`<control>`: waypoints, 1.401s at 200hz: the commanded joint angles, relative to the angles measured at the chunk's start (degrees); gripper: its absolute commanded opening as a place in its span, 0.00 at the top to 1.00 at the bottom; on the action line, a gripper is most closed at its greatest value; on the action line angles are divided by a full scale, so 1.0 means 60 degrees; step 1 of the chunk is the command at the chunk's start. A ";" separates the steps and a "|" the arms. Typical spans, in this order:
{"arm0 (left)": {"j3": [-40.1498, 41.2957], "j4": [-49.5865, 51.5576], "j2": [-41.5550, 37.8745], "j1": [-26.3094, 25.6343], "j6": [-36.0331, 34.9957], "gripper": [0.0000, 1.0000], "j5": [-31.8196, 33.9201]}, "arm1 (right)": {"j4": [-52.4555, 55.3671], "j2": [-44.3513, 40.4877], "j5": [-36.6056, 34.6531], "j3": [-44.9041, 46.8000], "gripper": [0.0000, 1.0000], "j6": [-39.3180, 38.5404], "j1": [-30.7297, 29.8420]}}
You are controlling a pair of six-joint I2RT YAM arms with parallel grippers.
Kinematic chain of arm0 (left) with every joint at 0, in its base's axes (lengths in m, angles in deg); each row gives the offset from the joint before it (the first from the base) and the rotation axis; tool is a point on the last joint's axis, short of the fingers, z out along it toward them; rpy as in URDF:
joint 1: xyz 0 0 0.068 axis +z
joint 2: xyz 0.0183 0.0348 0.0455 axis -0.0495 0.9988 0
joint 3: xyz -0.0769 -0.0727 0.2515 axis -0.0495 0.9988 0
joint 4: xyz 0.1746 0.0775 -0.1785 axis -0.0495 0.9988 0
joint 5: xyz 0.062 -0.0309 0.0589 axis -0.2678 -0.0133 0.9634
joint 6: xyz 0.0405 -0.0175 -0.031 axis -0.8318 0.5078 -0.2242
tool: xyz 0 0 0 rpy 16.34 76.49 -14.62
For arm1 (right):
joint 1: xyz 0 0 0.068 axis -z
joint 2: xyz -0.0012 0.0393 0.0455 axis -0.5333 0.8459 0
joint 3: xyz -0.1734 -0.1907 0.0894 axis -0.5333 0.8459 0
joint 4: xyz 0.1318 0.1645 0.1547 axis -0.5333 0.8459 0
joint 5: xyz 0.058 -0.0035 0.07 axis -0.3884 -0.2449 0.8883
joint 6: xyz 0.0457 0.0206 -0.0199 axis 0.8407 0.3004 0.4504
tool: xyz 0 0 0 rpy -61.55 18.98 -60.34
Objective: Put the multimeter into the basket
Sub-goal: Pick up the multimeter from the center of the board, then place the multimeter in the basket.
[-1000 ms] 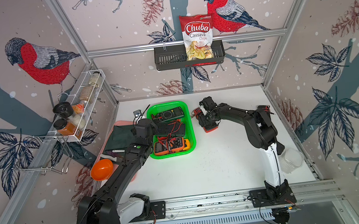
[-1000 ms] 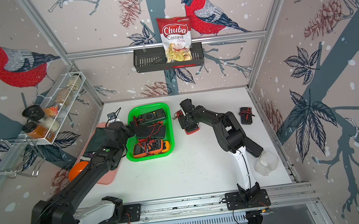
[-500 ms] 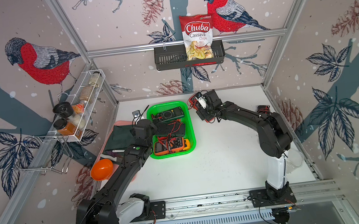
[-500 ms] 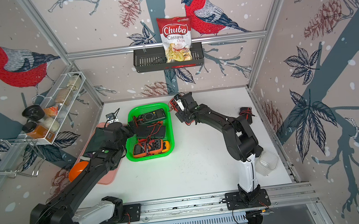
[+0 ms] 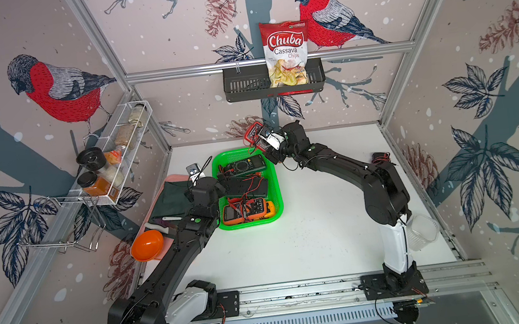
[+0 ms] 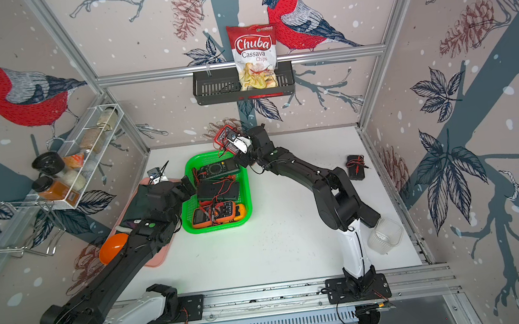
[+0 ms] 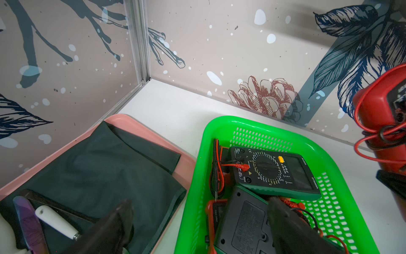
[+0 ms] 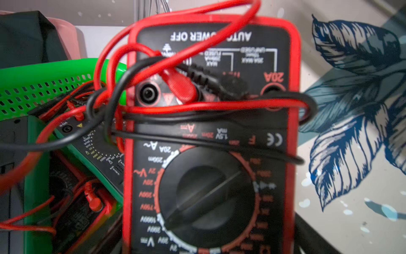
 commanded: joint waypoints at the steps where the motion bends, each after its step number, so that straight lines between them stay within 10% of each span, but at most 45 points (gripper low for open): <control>1: 0.0015 -0.0439 -0.0071 -0.0002 0.0107 0.02 0.0163 | -0.0760 0.0338 0.0981 -0.0522 0.82 -0.0518 -0.0114; 135: -0.0091 -0.0749 0.0065 0.0012 0.0083 0.02 0.0247 | 0.0911 0.2755 0.0676 -0.2911 0.71 -0.2292 -0.1051; 229: -0.0407 -0.0822 0.0555 0.0283 -0.0060 0.02 0.0066 | 0.1570 0.2790 0.0791 -0.2921 0.01 -0.2599 -0.1214; 280: -0.0689 -0.0762 0.0785 0.0452 0.0020 0.02 -0.0344 | 0.1492 0.2568 0.0878 -0.2757 0.00 -0.2676 -0.1251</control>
